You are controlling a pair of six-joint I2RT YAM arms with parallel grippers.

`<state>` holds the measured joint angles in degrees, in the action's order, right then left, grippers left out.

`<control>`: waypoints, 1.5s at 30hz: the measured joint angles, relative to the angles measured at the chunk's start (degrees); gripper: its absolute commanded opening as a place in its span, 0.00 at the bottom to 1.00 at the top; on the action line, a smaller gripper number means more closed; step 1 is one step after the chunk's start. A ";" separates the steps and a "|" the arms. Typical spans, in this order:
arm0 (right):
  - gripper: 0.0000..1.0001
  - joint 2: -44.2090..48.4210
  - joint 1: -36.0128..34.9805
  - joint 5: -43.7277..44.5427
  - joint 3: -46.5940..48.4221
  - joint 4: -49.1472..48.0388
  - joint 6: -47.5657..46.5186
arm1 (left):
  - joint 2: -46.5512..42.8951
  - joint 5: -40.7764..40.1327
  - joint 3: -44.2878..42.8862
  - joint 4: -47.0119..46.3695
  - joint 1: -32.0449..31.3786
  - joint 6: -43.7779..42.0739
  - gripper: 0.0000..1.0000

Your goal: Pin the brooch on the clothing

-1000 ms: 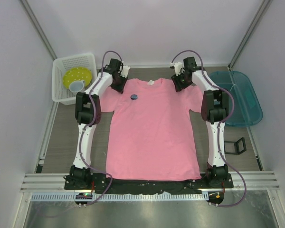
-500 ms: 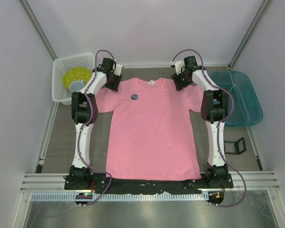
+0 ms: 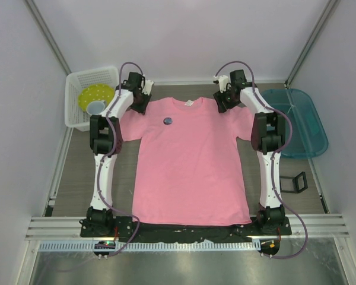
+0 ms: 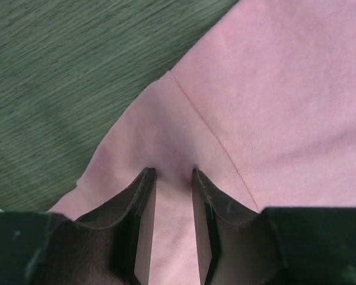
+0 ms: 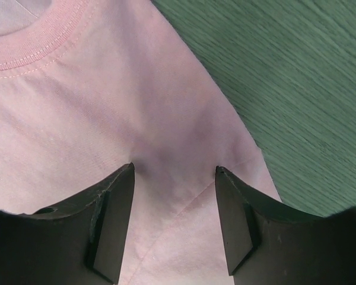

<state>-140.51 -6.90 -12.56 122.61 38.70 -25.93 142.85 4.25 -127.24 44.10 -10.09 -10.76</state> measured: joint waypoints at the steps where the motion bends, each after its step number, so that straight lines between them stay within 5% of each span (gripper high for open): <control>1: 0.62 0.02 0.00 0.00 0.00 -0.02 0.02 | 0.17 -0.28 -0.24 0.15 0.04 -0.09 0.33; 7: 0.71 0.44 0.00 -0.24 0.00 -0.04 0.22 | 0.50 -1.03 -0.92 0.46 0.31 -0.24 0.48; 12: 0.84 0.57 0.00 -1.42 0.00 -0.11 0.39 | 0.48 -0.28 -1.55 0.35 0.48 -0.17 0.91; 15: 0.94 1.44 0.00 -2.62 0.00 -0.92 0.42 | 0.48 0.83 -3.56 0.85 0.48 -0.22 1.00; 23: 1.00 9.27 0.04 -3.76 -2.23 -11.61 6.14 | -4.42 4.39 -7.02 0.87 0.46 0.26 1.00; 32: 1.00 15.47 2.60 -15.96 -7.23 -18.12 18.34 | -13.38 6.73 -7.65 6.80 0.46 4.57 1.00; 39: 1.00 21.33 1.64 -14.03 -26.36 -18.53 21.57 | -16.33 6.01 0.15 7.26 -0.17 13.25 1.00; 45: 1.00 29.79 -3.74 -8.90 -39.39 -19.12 20.41 | -17.86 -1.90 15.87 5.84 -2.78 14.95 1.00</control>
<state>-110.72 -10.63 -21.45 83.22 19.57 -5.52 124.99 2.35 -111.37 49.93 -12.86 4.19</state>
